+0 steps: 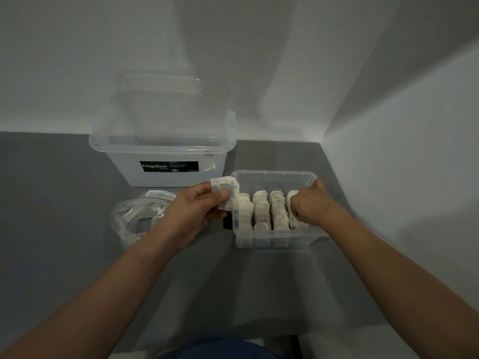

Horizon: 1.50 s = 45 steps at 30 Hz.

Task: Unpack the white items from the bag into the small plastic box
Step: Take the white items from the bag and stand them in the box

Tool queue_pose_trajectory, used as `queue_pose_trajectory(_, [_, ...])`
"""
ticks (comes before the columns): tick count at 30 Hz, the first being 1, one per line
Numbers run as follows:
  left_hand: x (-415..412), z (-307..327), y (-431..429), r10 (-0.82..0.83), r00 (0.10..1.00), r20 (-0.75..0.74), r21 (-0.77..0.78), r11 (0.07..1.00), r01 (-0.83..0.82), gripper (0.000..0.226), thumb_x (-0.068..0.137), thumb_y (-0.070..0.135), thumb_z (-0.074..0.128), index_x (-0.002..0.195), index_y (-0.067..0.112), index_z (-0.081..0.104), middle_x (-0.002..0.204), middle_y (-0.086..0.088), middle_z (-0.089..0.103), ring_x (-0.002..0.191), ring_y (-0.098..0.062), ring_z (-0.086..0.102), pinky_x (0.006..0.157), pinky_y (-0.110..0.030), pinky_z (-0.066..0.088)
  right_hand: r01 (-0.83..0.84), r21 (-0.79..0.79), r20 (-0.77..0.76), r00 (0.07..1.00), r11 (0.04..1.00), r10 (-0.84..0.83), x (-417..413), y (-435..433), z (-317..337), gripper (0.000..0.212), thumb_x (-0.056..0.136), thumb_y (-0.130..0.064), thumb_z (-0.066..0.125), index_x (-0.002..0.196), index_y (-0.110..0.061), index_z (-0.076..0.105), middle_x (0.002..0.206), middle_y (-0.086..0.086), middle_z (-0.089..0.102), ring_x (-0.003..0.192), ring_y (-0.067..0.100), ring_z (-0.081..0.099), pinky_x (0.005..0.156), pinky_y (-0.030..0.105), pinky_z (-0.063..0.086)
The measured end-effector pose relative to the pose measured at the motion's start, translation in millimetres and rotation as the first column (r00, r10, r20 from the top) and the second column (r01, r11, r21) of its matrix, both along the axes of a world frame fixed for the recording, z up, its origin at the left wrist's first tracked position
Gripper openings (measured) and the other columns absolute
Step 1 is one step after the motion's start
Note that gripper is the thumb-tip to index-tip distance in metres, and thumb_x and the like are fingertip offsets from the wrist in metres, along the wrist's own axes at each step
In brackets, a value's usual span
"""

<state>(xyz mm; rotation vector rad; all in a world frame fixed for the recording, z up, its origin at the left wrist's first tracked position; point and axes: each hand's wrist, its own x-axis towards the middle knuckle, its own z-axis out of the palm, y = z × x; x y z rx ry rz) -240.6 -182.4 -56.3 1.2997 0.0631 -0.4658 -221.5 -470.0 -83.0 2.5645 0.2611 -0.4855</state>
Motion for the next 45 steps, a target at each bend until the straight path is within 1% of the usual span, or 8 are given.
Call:
queue_pose_trajectory(10, [6,4,0,-0.036,0.999,-0.019,-0.036,0.999,0.035,0.025,0.092,0.009,0.064,0.116,0.001,0.066,0.106,-0.015,0.074,0.096,-0.022,0.071,0.082,-0.028,0.059,-0.097,-0.121,0.017,0.995,0.988,0.099,-8,10,0,0.027,0.088,-0.003,0.054,0.072,-0.019,0.039,0.075,-0.003,0.046,0.079,0.021,0.055,0.104,0.047,0.030])
queue_pose_trajectory(14, [8,9,-2,-0.066,0.998,0.010,-0.045,0.997,0.066,0.026,0.091,0.006,0.065,0.116,-0.001,0.065,0.104,-0.014,0.074,0.093,-0.020,0.072,0.076,-0.026,0.058,0.057,0.240,0.122,0.989,0.969,-0.089,-6,3,14,0.008,0.093,-0.026,0.061,0.094,-0.029,0.068,0.094,-0.007,0.067,0.095,0.016,0.063,0.098,0.040,0.034])
queue_pose_trajectory(18, [10,14,-6,-0.098,0.990,0.099,0.019,0.995,0.096,0.027,0.089,0.007,0.068,0.114,-0.002,0.064,0.103,-0.013,0.075,0.095,-0.023,0.073,0.076,-0.026,0.058,0.045,0.900,0.132,0.920,0.433,-0.370,-26,28,44,0.018,0.096,-0.034,0.066,0.110,-0.031,0.076,0.101,-0.018,0.073,0.084,-0.008,0.063,0.076,0.005,0.041])
queue_pose_trajectory(21, [10,18,-8,-0.163,0.973,0.166,0.060,0.986,0.155,0.027,0.086,0.005,0.072,0.111,0.002,0.066,0.102,-0.015,0.075,0.097,-0.029,0.072,0.083,-0.035,0.060,0.022,0.998,0.006,0.905,0.062,-0.425,-42,58,68,0.020,0.095,-0.040,0.067,0.113,-0.036,0.075,0.101,-0.021,0.074,0.090,-0.001,0.069,0.082,0.015,0.051])
queue_pose_trajectory(23, [9,20,-9,-0.220,0.953,0.209,0.087,0.975,0.206,0.027,0.084,0.004,0.074,0.111,0.006,0.068,0.101,-0.015,0.075,0.096,-0.030,0.072,0.085,-0.038,0.059,0.017,1.000,-0.008,0.916,0.019,-0.401,-48,69,78,0.020,0.094,-0.042,0.069,0.112,-0.037,0.075,0.102,-0.021,0.074,0.093,0.000,0.070,0.085,0.021,0.054])
queue_pose_trajectory(35, [9,11,-30,-0.351,0.910,0.221,0.180,0.932,0.316,0.029,0.081,0.018,0.080,0.106,0.006,0.071,0.099,-0.018,0.074,0.096,-0.034,0.072,0.092,-0.052,0.056,0.024,0.847,0.180,0.927,0.530,-0.330,-64,53,96,0.008,0.092,-0.035,0.071,0.095,-0.031,0.077,0.085,-0.022,0.069,0.078,-0.002,0.062,0.068,0.005,0.040])
queue_pose_trajectory(40, [12,8,-37,-0.298,0.939,0.169,0.187,0.945,0.267,0.015,0.089,0.006,0.070,0.104,0.003,0.072,0.098,-0.013,0.075,0.094,-0.025,0.074,0.093,-0.043,0.057,0.022,0.749,0.348,0.837,0.663,-0.421,-58,19,91,0.013,0.095,-0.031,0.063,0.101,-0.027,0.074,0.096,-0.010,0.074,0.079,0.012,0.061,0.079,0.034,0.055])
queue_pose_trajectory(45, [16,4,-29,-0.302,0.932,0.203,0.278,0.930,0.241,0.017,0.087,0.011,0.073,0.104,0.014,0.074,0.095,-0.005,0.076,0.090,-0.020,0.074,0.085,-0.042,0.060,0.103,0.494,0.358,0.880,0.863,-0.310,-47,-7,62,0.018,0.096,-0.028,0.054,0.098,-0.028,0.072,0.099,-0.005,0.073,0.091,0.024,0.067,0.075,0.033,0.044])
